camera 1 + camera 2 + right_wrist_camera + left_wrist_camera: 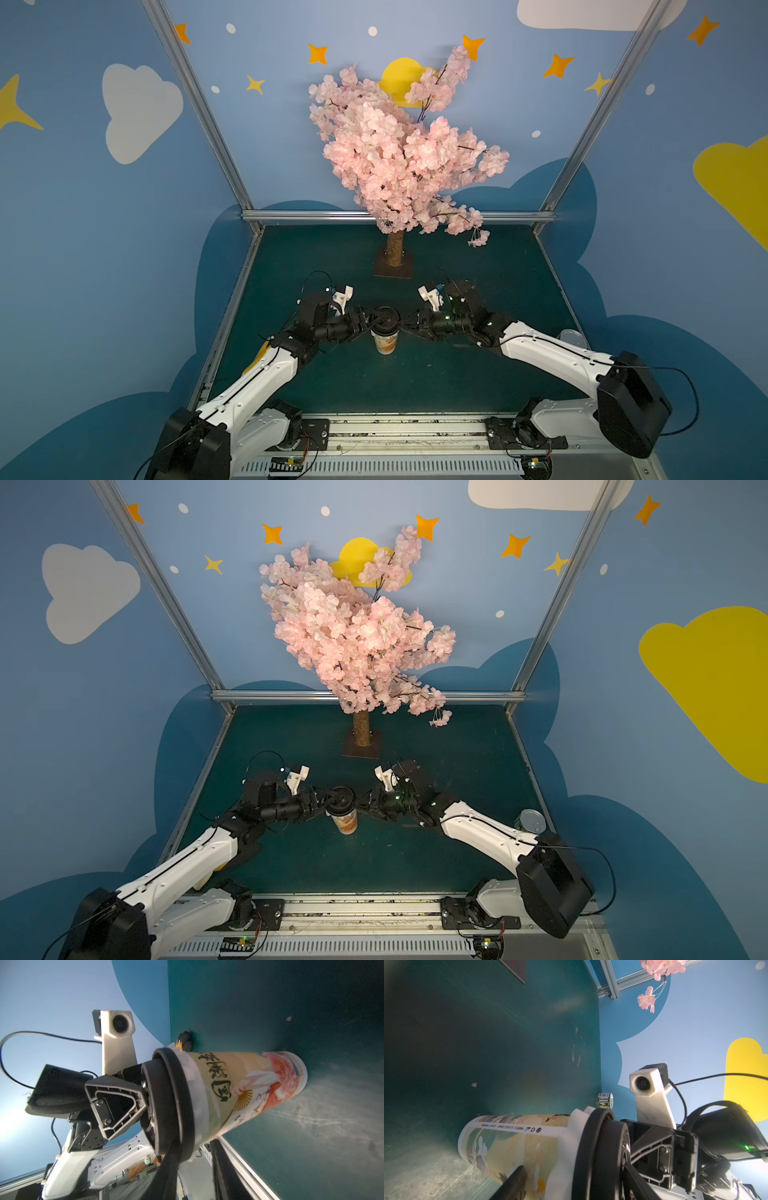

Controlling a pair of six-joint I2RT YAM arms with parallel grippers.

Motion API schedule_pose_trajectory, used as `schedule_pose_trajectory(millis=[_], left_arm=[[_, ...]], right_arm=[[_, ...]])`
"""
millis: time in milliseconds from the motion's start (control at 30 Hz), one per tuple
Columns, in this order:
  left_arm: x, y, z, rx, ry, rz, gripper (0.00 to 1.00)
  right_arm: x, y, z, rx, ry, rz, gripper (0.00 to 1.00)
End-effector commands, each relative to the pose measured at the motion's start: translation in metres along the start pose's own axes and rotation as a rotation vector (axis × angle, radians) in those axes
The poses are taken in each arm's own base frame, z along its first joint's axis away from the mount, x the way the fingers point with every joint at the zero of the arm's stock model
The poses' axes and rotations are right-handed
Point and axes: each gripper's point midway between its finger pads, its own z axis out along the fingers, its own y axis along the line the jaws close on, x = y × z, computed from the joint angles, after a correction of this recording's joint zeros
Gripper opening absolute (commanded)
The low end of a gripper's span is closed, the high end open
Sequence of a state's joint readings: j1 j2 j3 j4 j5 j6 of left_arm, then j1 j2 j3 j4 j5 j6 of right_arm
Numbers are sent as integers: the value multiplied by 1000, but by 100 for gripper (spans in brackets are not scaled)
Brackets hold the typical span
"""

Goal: Put the leak-proof paper on the milk tea cups
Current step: Secure the cup lid on the cup.

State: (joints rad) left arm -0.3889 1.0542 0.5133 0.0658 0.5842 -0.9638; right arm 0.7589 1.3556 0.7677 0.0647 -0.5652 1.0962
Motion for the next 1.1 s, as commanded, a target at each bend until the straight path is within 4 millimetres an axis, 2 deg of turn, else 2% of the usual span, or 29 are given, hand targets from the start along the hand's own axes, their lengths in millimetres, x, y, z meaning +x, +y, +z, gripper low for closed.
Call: schedule_pose_trajectory(millis=[0, 167, 267, 300, 367, 500, 533, 600, 667, 867, 1067], left_arm=[[43, 79, 1, -263, 118, -149, 70], [44, 81, 2, -267, 118, -153, 69], [44, 83, 2, -270, 117, -157, 69], [44, 84, 3, -271, 118, -159, 69], [44, 85, 2, -272, 115, -160, 68], [44, 86, 2, -277, 110, -161, 68], [44, 86, 2, -278, 107, -162, 68], [44, 86, 2, -277, 108, -162, 68], [44, 87, 2, -278, 107, -163, 68], [43, 85, 2, -273, 105, -160, 67], [44, 87, 1, -277, 102, -161, 67]], right_arm=[[23, -116, 12, 358, 26, 204, 28], [24, -130, 11, 415, 28, 208, 27], [25, -123, 12, 400, 39, 187, 27], [24, -115, 13, 379, 45, 166, 28], [20, -86, 13, 291, 44, 88, 32], [22, -5, 2, 58, 18, -120, 45], [24, 8, -1, 20, 23, -153, 47], [29, 21, -3, -19, 37, -177, 49], [30, 22, 1, -29, 52, -173, 48], [27, 3, 15, -6, 53, -119, 44], [18, -18, 17, 26, -5, -44, 41]])
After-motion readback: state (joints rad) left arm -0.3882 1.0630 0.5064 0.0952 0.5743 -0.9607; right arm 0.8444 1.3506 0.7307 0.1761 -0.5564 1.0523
